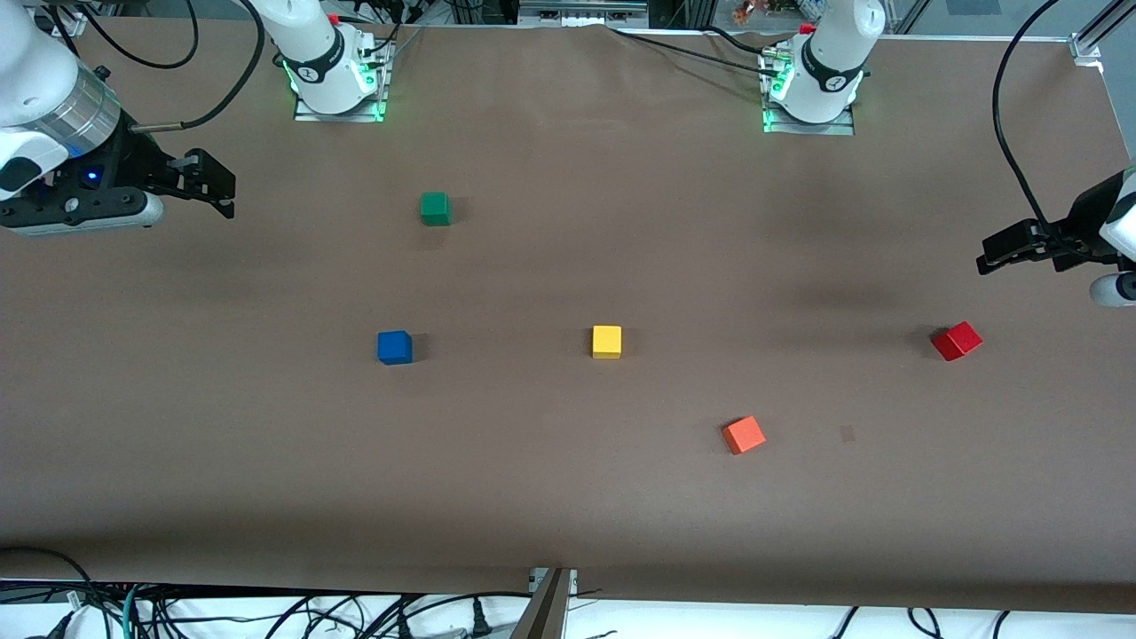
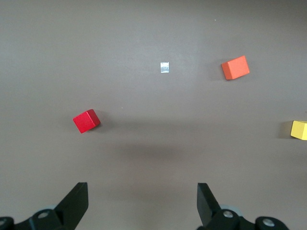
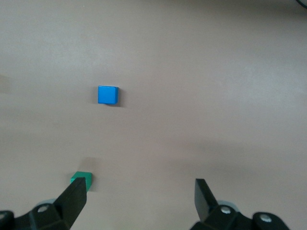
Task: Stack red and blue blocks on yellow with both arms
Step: 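Move the left gripper down over the red cube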
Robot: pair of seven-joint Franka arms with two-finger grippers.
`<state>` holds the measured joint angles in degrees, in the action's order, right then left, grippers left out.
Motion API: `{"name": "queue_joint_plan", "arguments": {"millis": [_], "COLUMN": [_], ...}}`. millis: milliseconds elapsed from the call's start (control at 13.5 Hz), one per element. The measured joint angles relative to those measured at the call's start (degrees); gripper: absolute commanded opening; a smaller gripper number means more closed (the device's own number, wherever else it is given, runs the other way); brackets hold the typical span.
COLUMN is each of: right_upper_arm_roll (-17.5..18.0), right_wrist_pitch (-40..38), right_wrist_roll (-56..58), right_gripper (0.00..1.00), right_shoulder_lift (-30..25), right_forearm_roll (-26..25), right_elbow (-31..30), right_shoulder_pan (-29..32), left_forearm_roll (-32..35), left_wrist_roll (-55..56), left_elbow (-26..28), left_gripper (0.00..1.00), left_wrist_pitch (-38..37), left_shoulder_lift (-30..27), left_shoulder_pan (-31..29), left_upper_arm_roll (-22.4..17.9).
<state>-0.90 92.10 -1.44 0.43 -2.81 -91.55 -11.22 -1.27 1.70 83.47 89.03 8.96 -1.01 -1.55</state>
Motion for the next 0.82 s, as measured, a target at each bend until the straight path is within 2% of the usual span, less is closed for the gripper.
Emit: {"name": "queue_joint_plan", "arguments": {"millis": [446, 595, 818], "right_upper_arm_roll": [0.0, 0.1, 0.3], "right_wrist_pitch": [0.0, 0.0, 0.0], "right_wrist_roll": [0.0, 0.0, 0.0], "right_gripper": [1.0, 1.0, 1.0], "right_shoulder_lift": [0.0, 0.0, 0.0], "right_forearm_roll": [0.0, 0.0, 0.0], "right_elbow": [0.0, 0.0, 0.0], "right_shoulder_pan": [0.0, 0.0, -0.1], "left_forearm_roll": [0.0, 0.0, -0.1], "left_wrist_roll": [0.1, 0.1, -0.2], "left_elbow": [0.0, 0.0, 0.3], "left_gripper": [1.0, 1.0, 1.0], "left_wrist_pitch": [-0.2, 0.7, 8.9], "left_shoulder_lift": [1.3, 3.5, 8.3], "left_shoulder_pan": [-0.7, -4.8, -12.8], "left_upper_arm_roll": [-0.9, -2.1, -2.3]}}
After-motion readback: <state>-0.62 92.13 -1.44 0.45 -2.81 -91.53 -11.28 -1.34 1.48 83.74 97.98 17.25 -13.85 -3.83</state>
